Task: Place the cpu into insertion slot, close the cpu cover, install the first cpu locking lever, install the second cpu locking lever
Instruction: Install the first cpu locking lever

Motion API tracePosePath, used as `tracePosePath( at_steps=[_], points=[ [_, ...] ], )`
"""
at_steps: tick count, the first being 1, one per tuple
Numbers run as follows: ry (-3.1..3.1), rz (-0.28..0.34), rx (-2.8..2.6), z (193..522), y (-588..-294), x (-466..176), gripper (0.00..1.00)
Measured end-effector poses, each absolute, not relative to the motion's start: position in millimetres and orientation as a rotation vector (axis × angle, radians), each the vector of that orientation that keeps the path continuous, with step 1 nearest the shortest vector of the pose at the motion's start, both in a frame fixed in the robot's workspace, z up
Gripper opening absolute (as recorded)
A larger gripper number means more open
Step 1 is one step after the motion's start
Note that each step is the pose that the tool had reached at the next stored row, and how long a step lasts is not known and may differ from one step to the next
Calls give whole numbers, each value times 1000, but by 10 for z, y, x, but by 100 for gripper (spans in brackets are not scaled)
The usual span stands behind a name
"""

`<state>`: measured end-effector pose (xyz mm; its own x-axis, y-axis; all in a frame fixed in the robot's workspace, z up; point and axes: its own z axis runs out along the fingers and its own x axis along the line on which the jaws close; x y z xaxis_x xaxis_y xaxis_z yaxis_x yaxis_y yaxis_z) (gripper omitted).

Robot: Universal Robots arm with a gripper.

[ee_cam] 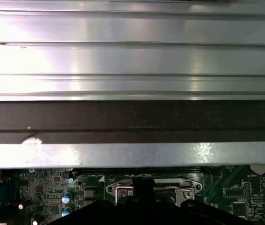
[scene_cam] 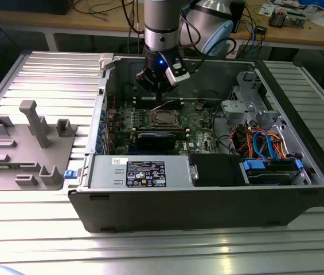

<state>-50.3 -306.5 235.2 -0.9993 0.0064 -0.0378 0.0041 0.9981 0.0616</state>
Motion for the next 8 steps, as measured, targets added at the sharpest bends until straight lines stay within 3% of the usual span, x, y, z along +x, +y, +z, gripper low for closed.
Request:
tracePosePath(
  at_steps=[8],
  points=[
    [3102, 96, 9, 2311, -3064, -412, 11]
  ],
)
